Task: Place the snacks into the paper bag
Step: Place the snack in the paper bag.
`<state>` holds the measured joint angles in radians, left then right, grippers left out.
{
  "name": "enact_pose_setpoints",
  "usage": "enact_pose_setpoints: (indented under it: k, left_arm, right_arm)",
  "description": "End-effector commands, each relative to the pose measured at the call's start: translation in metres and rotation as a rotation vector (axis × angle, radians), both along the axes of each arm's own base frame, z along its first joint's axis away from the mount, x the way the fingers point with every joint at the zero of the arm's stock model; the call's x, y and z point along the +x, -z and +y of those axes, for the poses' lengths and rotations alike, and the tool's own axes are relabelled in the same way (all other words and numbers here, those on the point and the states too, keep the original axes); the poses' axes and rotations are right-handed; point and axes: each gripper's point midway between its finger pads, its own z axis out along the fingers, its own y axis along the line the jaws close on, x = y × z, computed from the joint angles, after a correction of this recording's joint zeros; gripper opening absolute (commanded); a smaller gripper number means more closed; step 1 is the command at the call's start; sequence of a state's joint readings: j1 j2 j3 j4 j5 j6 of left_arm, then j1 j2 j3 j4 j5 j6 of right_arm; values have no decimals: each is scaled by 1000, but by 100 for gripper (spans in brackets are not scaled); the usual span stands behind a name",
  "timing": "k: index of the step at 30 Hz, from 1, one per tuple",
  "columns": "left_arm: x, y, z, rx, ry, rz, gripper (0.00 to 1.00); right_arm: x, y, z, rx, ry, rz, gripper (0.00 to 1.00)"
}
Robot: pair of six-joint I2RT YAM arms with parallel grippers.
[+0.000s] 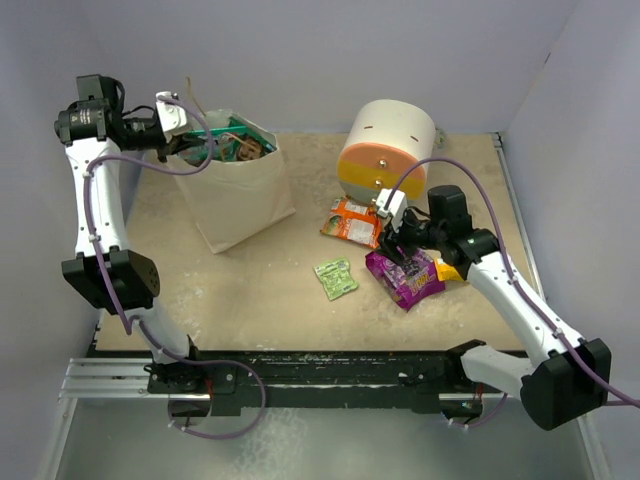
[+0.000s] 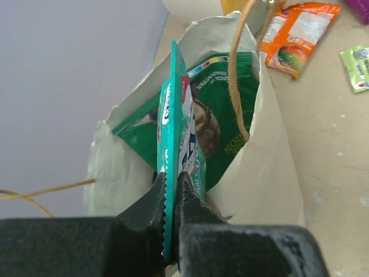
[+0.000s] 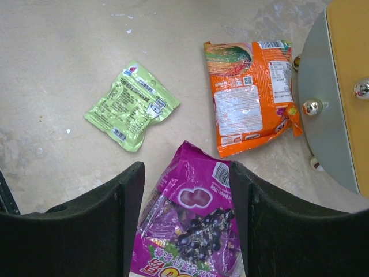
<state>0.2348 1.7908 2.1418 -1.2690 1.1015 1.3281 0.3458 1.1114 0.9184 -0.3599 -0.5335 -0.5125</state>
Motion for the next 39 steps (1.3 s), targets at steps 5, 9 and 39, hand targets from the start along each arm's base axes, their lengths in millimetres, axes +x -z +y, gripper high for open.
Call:
enact_pose_setpoints:
  k: [5,9,39]
  left_arm:
    - [-44,-13,-19,-94,40,24,0]
    - [-56,0,-19,-112,-8,104,0]
    - [-55,51,-27,-237,-102,281,8]
  right_arm:
    - [4,-7,3,19,-21,-35,63]
    - [1,-8,6,30,-38,-32,63]
    - [-1,-10,8,44,-52,-38,65]
